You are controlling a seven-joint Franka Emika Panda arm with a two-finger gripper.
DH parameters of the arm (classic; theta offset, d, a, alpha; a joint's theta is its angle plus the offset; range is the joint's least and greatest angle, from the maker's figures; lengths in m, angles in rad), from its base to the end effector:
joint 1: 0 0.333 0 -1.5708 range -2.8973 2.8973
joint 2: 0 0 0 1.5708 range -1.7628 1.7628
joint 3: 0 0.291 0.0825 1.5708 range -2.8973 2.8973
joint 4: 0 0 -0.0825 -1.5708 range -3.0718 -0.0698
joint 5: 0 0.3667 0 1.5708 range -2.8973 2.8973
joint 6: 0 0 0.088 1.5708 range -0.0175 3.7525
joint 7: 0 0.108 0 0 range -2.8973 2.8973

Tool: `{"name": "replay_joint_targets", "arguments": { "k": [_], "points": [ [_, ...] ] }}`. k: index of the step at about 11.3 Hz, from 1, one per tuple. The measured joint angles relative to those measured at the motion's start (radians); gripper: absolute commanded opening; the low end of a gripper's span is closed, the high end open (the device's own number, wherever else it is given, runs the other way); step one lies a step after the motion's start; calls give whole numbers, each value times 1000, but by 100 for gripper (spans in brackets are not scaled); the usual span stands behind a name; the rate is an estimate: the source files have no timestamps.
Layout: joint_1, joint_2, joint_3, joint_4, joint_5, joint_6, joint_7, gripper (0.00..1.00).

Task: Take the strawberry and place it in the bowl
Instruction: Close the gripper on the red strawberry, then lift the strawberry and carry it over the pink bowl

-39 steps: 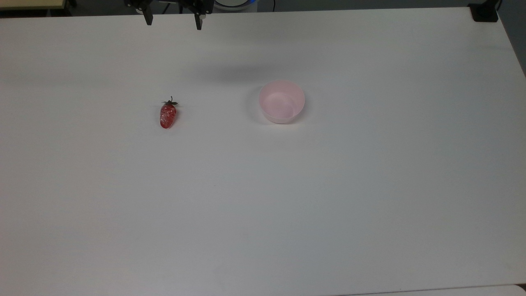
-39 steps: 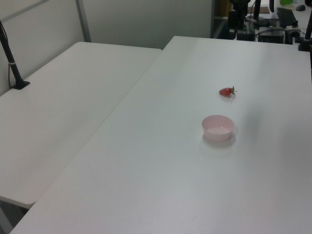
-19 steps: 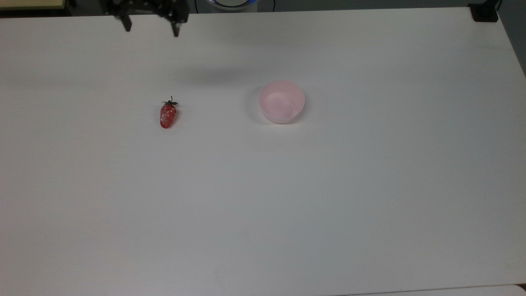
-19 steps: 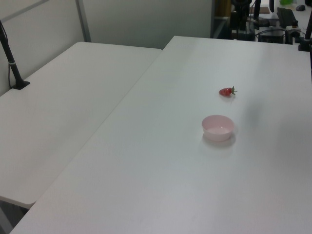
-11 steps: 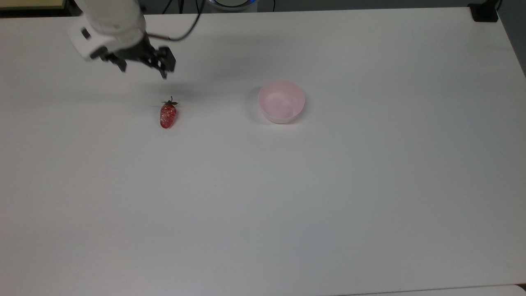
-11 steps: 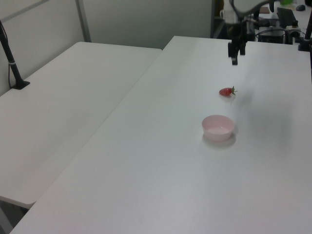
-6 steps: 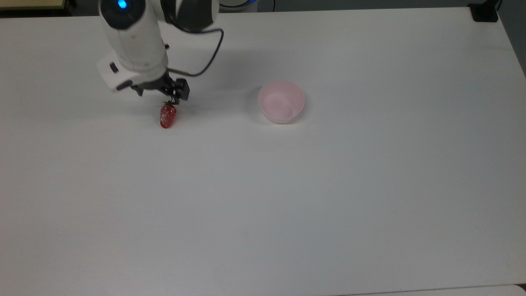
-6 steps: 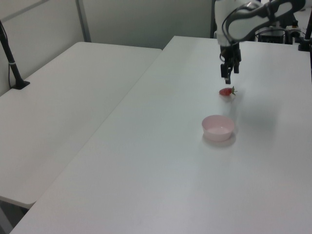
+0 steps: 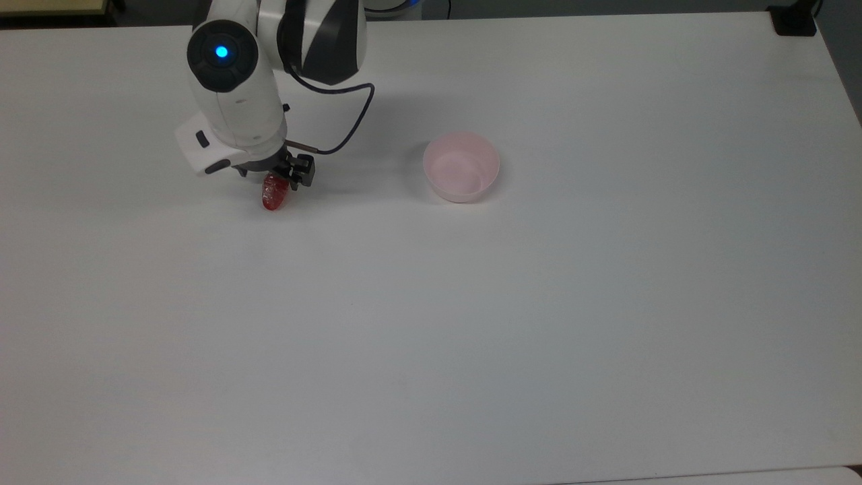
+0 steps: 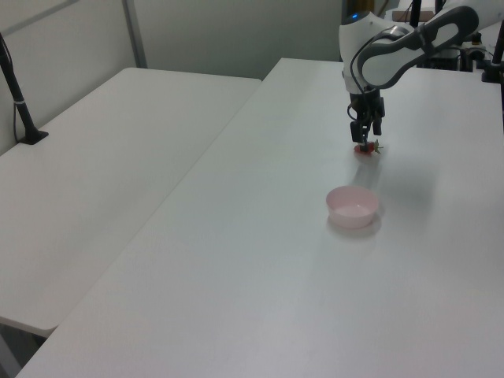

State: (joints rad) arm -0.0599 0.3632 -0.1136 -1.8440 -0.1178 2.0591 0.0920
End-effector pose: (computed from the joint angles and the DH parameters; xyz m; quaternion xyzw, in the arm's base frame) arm 0.5864 -0.1059 0.3062 0.9900 -0.0984 -0.0759 0.0671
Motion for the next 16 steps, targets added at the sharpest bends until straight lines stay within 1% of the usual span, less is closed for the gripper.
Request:
{"name": "replay_joint_targets", "arguments": {
  "k": [3, 5, 6, 7, 12, 14, 16],
  "points": [
    [6, 12, 0, 0, -1, 24, 13, 54],
    [7, 21, 0, 0, -2, 58, 31, 44],
    [8, 24, 0, 0, -2, 61, 34, 40],
    [8, 24, 0, 0, -2, 62, 36, 39],
    [6, 13, -1, 12, -2, 62, 37, 38],
    [7, -37, -1, 35, -2, 48, 37, 39],
    [38, -122, 6, 64, 3, -49, 38, 39]
  ]
}}
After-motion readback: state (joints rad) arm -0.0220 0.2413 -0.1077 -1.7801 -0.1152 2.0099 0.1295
